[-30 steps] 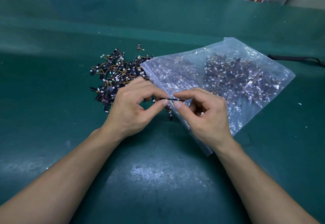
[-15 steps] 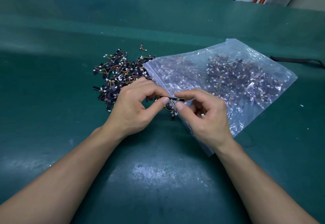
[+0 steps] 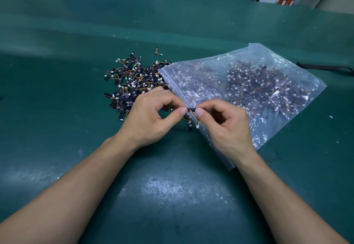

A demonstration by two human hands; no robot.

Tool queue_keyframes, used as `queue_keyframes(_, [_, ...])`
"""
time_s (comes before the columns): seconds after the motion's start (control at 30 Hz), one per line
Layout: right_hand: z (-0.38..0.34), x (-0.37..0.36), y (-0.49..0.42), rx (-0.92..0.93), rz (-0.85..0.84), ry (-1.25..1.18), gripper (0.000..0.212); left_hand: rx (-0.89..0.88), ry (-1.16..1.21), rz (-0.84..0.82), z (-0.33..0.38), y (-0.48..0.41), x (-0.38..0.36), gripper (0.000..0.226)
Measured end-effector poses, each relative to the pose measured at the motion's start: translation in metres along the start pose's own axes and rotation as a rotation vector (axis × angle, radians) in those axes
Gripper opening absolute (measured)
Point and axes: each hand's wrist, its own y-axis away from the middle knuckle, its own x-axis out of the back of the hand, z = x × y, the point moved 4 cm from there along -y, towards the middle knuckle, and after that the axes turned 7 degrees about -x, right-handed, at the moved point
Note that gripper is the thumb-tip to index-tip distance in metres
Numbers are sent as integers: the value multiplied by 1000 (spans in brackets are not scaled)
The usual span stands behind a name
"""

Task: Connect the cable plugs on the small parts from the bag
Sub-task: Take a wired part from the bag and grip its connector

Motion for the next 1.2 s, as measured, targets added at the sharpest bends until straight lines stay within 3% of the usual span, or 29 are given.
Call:
queue_keyframes(0.13, [0, 1, 0, -39, -15, -37, 6, 21, 11, 2, -1, -1, 0, 12])
queue_keyframes(0.3, [0, 0, -2, -46, -27, -24, 17, 61, 38, 1, 0, 0, -2, 11])
queue_keyframes(0.43, [2, 2, -2, -73, -15, -28, 18, 80, 49, -5, -2, 1, -2, 24])
queue_keyframes(0.6, [2, 1, -3, -89, -26, -27, 18, 78, 47, -12, -2, 0, -4, 11])
queue_keyframes(0.77, [4, 1, -2, -148, -51, -118, 12, 110, 77, -15, -2, 0, -6, 11])
queue_keyframes(1.2, [2, -3, -2, -116, -79, -70, 16, 122, 74, -43, -3, 0, -7, 16])
